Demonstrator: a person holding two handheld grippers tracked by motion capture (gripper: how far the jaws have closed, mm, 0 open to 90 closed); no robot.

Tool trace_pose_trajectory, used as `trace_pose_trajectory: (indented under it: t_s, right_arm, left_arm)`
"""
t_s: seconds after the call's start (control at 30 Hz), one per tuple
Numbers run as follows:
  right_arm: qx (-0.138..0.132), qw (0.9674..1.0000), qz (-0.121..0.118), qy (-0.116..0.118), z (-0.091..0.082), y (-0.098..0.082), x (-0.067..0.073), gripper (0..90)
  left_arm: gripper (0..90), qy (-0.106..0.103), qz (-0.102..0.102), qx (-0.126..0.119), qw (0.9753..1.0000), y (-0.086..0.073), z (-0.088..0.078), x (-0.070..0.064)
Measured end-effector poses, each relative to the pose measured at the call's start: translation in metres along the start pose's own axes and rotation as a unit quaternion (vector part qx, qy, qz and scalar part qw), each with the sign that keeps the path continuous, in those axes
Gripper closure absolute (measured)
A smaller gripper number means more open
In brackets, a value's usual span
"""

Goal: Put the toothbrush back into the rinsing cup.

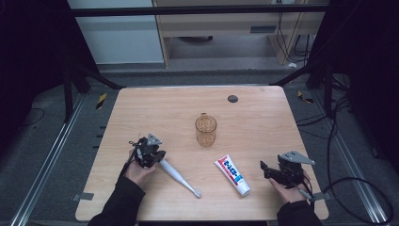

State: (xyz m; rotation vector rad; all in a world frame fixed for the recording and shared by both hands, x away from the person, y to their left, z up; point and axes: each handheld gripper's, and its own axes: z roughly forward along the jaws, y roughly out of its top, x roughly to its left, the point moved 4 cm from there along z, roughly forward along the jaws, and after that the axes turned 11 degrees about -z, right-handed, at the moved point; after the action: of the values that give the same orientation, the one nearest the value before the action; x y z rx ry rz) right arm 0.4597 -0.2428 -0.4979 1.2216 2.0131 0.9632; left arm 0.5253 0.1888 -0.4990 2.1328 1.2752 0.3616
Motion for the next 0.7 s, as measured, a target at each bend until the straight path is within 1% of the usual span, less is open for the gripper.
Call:
trace_pose_trajectory:
  t_s: [0.37,0.63,0.7]
  right_arm:
    - [0.0,1.0,-0.001,-0.001,0.0,0.0,0.0,25.6]
    - [0.0,1.0,0.001,-0.001,-0.001,0.0,-0.001,25.6]
    - [0.0,1.0,0.002,-0.001,-0.001,0.0,-0.001,25.6]
  left_arm:
    - [89.8,0.007,0.002,0.001,1.0,-0.009,-0.01,0.004]
    - [89.8,0.011,0.005,0.007,0.9999,-0.015,-0.013,0.003]
    - [89.8,0.01,0.006,0.005,0.9999,-0.016,-0.015,0.003]
